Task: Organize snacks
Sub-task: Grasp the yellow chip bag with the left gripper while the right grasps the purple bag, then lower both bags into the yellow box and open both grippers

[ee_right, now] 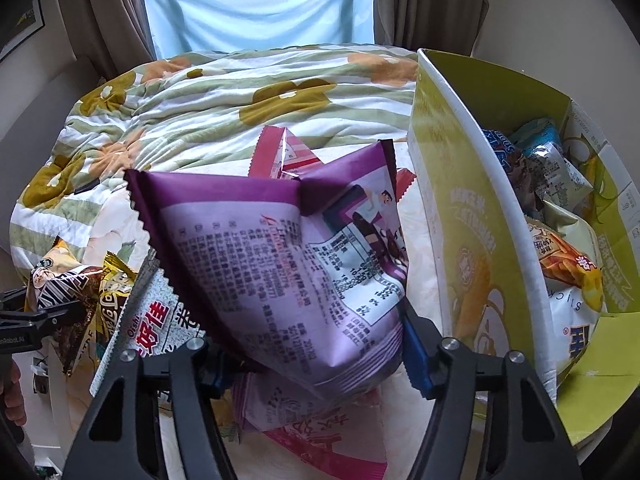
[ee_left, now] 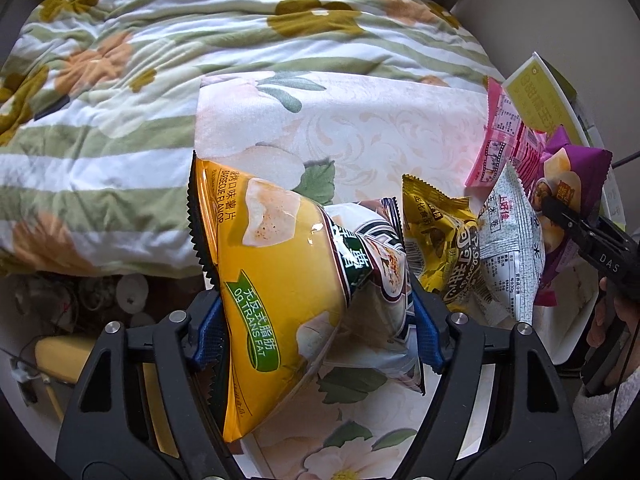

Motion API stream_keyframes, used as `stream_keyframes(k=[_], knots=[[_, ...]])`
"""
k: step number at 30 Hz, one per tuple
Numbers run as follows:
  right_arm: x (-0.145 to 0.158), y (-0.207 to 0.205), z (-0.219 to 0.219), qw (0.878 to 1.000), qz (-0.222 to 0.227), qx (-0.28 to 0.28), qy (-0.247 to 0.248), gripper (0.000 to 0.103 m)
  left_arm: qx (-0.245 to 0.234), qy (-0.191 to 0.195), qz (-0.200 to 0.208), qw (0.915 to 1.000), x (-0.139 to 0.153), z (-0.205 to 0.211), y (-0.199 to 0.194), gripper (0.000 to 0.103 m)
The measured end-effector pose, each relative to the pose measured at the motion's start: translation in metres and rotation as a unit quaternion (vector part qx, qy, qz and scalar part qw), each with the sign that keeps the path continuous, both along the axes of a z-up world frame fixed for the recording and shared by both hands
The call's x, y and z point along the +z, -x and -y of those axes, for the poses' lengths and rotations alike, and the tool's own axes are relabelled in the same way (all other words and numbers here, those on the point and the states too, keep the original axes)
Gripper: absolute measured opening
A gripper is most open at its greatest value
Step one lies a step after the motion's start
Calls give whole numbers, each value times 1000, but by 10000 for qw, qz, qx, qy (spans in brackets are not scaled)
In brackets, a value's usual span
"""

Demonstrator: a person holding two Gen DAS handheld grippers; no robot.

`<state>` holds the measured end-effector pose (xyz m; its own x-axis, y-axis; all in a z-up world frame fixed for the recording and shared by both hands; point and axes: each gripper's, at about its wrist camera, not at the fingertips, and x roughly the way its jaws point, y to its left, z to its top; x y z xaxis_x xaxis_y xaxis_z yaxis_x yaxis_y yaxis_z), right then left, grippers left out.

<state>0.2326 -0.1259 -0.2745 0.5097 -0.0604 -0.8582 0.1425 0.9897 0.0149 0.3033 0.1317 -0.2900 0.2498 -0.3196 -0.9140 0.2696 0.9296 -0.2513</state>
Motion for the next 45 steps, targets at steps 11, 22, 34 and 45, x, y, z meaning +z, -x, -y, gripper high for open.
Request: stream_keyframes(k=[11, 22, 34, 45], knots=[[23, 17, 4, 9999, 152, -54, -31, 58, 164, -57, 279, 9995, 25, -2, 8, 73], [78, 39, 16, 9969, 720, 169, -252, 58, 445, -46, 709, 9965, 82, 8, 23, 73], [147, 55, 102, 9884, 1308, 692, -353, 58, 604, 324, 1394, 9879, 178, 114, 42, 73], [170, 68, 209, 9875, 1420, 636, -266, 58, -37, 487, 1577, 9863, 199, 278, 36, 73]])
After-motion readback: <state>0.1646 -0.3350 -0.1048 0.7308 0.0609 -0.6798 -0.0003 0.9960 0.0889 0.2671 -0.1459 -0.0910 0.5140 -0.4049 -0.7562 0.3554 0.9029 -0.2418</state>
